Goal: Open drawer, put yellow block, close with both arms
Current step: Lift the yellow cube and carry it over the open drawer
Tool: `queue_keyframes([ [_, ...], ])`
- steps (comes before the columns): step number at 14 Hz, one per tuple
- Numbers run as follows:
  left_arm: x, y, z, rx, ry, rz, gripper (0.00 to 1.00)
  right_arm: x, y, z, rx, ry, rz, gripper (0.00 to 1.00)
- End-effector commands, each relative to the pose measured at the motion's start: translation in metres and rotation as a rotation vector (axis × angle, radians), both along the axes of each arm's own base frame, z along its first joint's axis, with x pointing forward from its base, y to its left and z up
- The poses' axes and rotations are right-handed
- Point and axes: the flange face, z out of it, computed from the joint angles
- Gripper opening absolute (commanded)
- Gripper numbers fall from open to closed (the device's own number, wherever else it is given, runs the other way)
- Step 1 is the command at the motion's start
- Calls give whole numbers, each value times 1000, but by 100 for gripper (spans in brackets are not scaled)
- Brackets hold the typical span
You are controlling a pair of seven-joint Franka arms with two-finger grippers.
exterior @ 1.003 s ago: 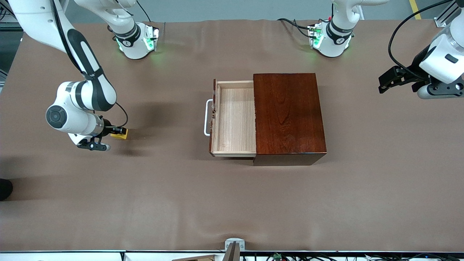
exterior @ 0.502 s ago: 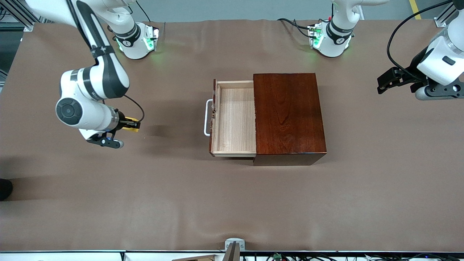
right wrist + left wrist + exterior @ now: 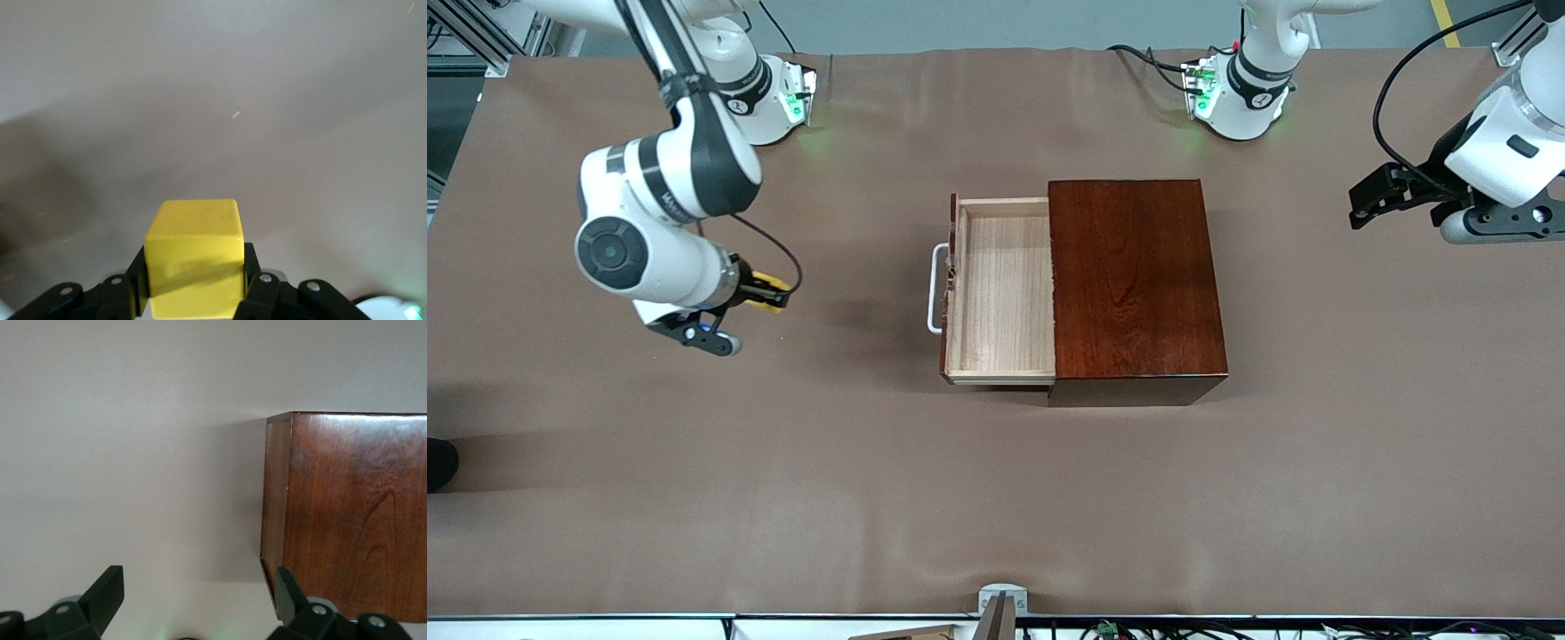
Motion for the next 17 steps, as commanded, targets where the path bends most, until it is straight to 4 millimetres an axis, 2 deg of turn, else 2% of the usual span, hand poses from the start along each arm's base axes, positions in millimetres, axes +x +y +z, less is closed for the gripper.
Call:
queue_keyframes([
  [1,-7,-2,6,-1,-5,-13,100,-13,48,15,29,19,-143,0],
  [6,-7,-3,7,-2,-8,-13,100,-36,139,50,2,-4,-349,0],
  [8,-8,-3,8,-1,-8,-13,100,-47,169,50,-22,-10,-423,0],
  [11,-9,-2,10,-2,-12,-12,100,-58,197,47,-25,-30,-498,0],
  [14,-9,-3,11,-2,-14,-13,100,-59,213,44,-36,-43,-673,0],
  [16,-8,-3,9,-1,-11,-12,100,-67,243,37,-31,-55,-762,0],
  [17,-8,-3,9,-1,-11,-12,100,-65,253,35,-29,-57,-790,0],
])
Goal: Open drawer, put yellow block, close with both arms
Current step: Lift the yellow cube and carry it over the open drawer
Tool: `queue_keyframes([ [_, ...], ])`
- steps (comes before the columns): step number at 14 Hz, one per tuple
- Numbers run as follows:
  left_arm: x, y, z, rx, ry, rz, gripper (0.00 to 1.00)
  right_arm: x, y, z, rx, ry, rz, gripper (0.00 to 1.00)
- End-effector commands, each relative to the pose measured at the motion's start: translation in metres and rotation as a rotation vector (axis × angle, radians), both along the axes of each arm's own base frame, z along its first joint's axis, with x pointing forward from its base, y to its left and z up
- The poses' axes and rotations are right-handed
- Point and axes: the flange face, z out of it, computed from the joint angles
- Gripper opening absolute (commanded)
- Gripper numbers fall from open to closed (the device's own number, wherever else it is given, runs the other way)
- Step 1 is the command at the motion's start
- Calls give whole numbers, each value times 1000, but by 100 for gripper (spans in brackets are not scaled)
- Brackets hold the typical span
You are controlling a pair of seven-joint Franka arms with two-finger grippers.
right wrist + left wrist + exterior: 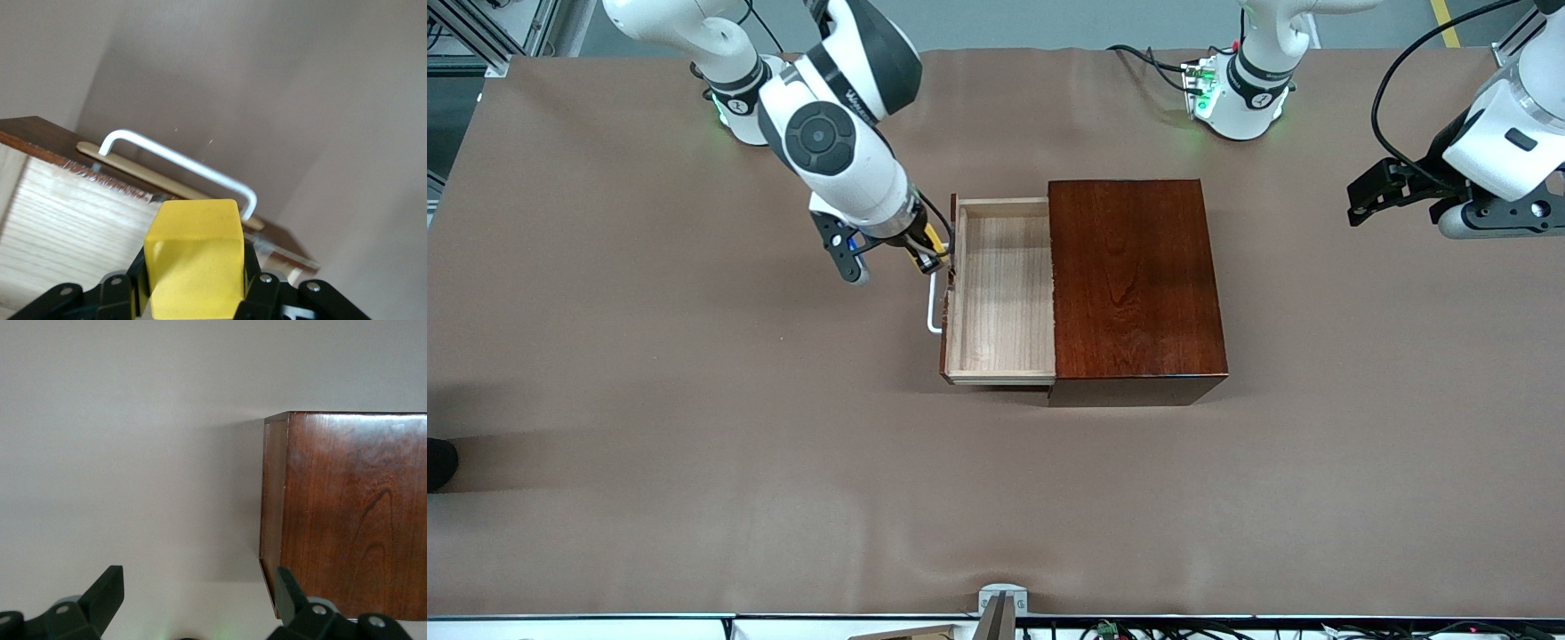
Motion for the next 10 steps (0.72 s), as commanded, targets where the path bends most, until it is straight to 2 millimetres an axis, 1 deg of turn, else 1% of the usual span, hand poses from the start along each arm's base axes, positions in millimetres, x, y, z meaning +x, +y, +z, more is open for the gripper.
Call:
queue_keyframes([
  [1,-6,0,7,-2,-7,-6,100,4,37,-4,11,7,-96,0],
  [3,-6,0,7,-1,-7,-6,100,5,52,-11,3,14,-155,0],
  [4,-6,0,7,-1,-7,-6,100,0,60,-16,-1,14,-154,0],
  [6,-6,0,6,-1,-5,-5,100,-2,62,-26,-12,23,-152,0],
  [7,-6,0,6,-1,-5,-5,100,-8,68,-31,-19,29,-156,0],
  [8,-6,0,5,-1,-4,-5,100,-10,71,-37,-30,33,-168,0],
  [10,-6,-1,5,-1,-4,-6,100,-13,78,-57,-39,27,-165,0],
])
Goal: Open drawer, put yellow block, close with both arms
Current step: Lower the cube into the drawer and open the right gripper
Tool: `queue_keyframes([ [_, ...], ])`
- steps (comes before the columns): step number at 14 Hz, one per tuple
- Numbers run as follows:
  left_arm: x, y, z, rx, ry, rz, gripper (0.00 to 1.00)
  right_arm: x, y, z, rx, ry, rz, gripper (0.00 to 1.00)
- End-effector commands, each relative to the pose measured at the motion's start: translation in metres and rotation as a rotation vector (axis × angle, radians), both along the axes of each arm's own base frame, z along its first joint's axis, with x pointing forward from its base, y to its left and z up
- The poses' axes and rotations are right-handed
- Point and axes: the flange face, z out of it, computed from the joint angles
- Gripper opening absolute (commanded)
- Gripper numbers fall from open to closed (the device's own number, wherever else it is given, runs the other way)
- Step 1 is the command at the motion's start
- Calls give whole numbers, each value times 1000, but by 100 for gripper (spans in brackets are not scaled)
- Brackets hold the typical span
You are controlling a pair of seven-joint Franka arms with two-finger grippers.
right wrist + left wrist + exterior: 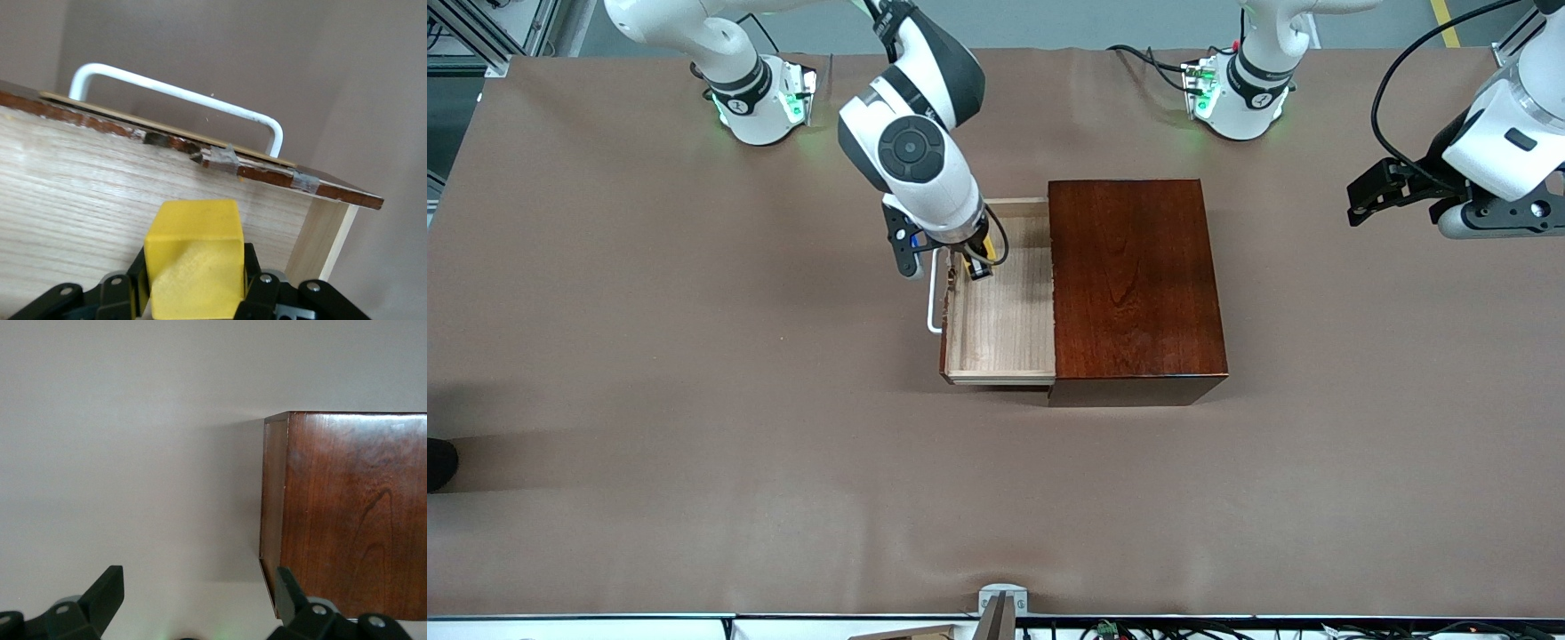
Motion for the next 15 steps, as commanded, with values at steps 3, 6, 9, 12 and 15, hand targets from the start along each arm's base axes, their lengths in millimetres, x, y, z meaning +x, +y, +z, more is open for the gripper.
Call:
queue_keyframes([
  [3,-5,0,4,-1,-2,-6,100,9,12,-35,6,-27,-42,0],
  [6,-4,0,3,-1,-1,-6,100,9,13,-51,-2,-20,-60,0],
  [9,-1,-2,0,-2,-4,-6,100,10,18,-66,-2,-27,-85,0],
  [12,-1,-2,1,-3,-7,-6,100,7,19,-69,-12,-16,-78,0],
  [15,1,-2,0,-4,-14,-6,100,3,16,-71,-40,19,-71,79],
])
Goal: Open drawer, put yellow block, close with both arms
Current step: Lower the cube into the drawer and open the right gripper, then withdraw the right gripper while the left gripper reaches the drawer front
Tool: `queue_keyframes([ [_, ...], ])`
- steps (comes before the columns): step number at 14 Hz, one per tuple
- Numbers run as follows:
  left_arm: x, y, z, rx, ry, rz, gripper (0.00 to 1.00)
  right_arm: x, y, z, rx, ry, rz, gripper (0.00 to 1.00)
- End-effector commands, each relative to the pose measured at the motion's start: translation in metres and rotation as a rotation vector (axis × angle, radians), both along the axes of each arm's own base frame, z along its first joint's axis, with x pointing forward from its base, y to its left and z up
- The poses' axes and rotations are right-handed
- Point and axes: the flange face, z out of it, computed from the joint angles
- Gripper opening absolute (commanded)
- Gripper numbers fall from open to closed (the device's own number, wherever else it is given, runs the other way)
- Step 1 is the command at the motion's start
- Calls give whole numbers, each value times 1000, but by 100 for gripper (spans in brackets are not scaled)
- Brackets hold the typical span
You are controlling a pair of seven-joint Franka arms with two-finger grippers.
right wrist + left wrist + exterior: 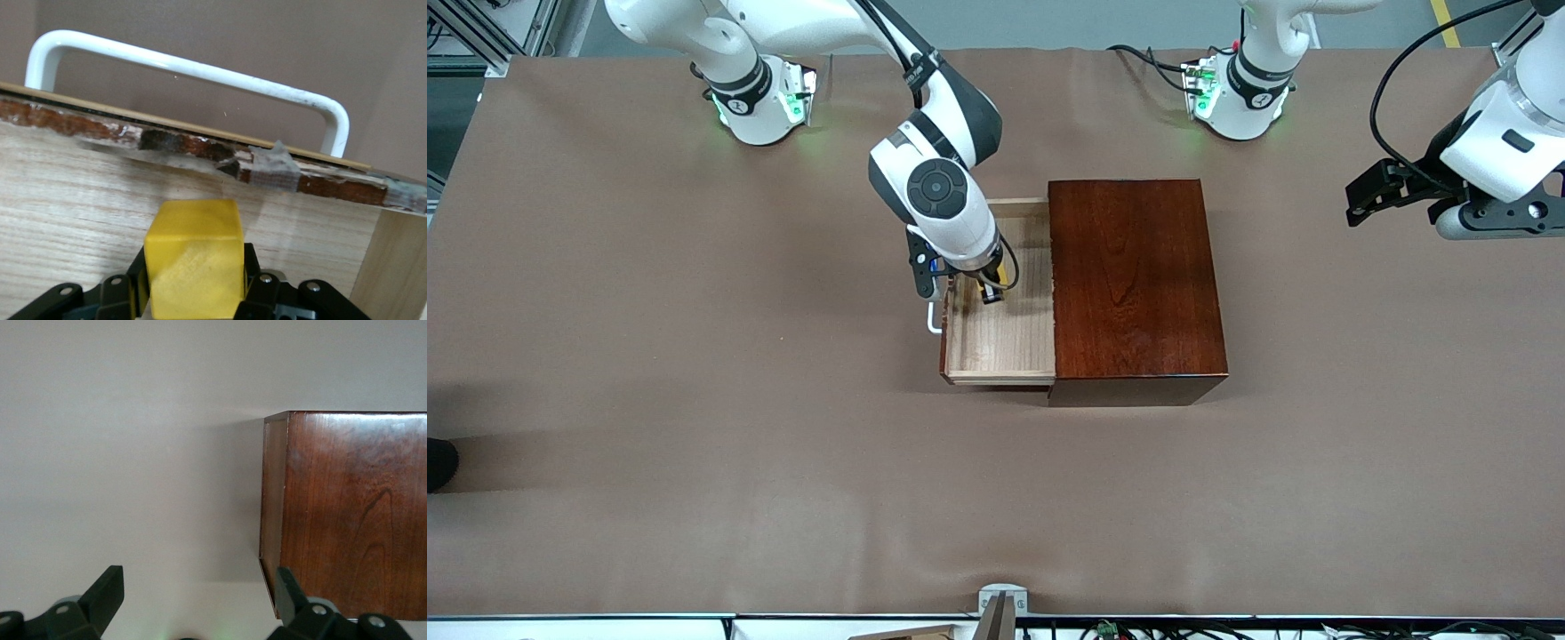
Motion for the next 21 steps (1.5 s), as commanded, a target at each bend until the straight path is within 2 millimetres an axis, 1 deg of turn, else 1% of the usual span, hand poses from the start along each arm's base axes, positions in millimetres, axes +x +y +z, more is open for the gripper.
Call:
queue_keyframes([
  [1,0,-1,2,-4,-13,-5,100,-7,2,-4,-38,46,1,96],
  [2,0,-1,2,-4,-15,-5,100,-6,2,3,-41,48,2,100],
  [3,0,-1,2,-4,-15,-5,100,-5,0,7,-52,66,2,100],
  [5,0,-3,1,-4,-12,-6,100,5,-4,37,-63,110,6,100],
  [6,1,-4,0,-4,-12,-8,100,12,-10,50,-70,124,10,100],
  [8,3,-9,-4,-4,-4,-17,100,39,-24,83,-28,93,-25,100],
  [9,4,-16,-6,-5,-1,-28,100,50,-31,98,-8,72,-46,100],
  [10,4,-25,-2,-13,-7,-37,100,56,-34,110,3,52,-52,100],
  [11,7,-43,-4,-19,-6,-34,100,61,-37,128,17,30,-54,100],
  [12,8,-72,-3,-24,-12,-23,100,72,-50,137,21,24,-72,100],
  [13,5,-114,-10,-24,4,-8,100,84,-64,145,30,16,-88,100],
  [14,-2,-158,-27,-11,31,29,100,89,-74,155,40,2,-90,100],
  [15,-9,-200,-39,-3,41,81,100,94,-88,169,48,-16,-76,100],
  [16,-13,-244,-50,1,45,121,100,99,-105,175,49,-12,-22,100],
  [17,-15,-286,-61,2,42,161,100,105,-127,175,38,14,42,100],
  [18,-16,-324,-79,-4,42,209,100,113,-152,179,38,39,94,100],
  [19,-18,-356,-96,-39,12,258,100,122,-178,191,48,42,121,100],
  [20,-24,-387,-106,-94,-31,304,100,127,-195,201,52,50,147,100],
  [21,-28,-417,-129,-131,-50,347,100,131,-211,207,55,56,180,100],
])
